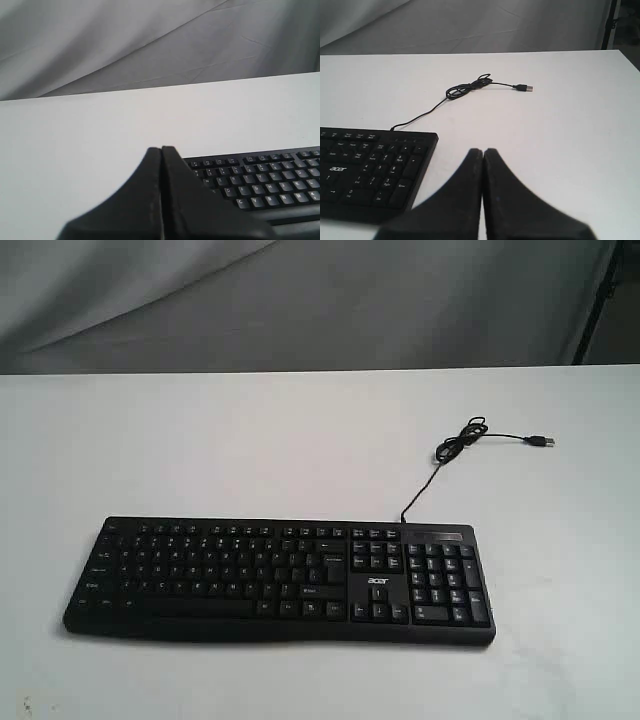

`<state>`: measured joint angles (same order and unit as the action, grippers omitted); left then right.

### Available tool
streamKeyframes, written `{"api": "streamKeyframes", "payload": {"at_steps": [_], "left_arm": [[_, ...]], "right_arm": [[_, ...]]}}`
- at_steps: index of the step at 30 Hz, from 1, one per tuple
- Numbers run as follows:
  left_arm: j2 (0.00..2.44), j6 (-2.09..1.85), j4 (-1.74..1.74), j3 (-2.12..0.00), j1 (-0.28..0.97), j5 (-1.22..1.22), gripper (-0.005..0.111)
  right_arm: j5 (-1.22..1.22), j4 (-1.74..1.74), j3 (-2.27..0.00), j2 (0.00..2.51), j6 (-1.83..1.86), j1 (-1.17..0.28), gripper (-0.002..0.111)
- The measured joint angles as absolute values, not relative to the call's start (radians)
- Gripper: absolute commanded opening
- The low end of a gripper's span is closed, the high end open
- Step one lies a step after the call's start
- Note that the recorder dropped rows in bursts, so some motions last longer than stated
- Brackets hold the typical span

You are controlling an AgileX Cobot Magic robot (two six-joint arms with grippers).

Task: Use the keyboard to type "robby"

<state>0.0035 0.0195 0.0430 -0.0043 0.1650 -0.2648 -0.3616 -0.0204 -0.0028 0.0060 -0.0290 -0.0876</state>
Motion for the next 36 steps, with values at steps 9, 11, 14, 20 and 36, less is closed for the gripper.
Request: {"api": "streamKeyframes", "payload": {"at_steps": [9,11,14,20,36], "left_arm": [[0.003,0.020,0.043,-0.004,0.165,-0.265,0.000],[0.003,0.020,0.043,-0.004,0.165,-0.265,0.000],[0.003,0.020,0.043,-0.004,0.165,-0.265,0.000],[0.003,0.020,0.043,-0.004,0.165,-0.265,0.000],[0.003,0.020,0.043,-0.004,0.165,-0.265,0.000]], "right_arm": [[-0.362,-0.020,-0.003,0.006,-0.029,-0.088,0.000],[-0.362,-0.020,-0.003,0.006,-0.029,-0.088,0.000],[-0.362,-0.020,-0.003,0.006,-0.029,-0.088,0.000],[-0.316,-0.020,-0.003,0.006,-0.029,-0.088,0.000],[0.235,-0.023,-0.003,0.006,-0.029,-0.088,0.000]]}}
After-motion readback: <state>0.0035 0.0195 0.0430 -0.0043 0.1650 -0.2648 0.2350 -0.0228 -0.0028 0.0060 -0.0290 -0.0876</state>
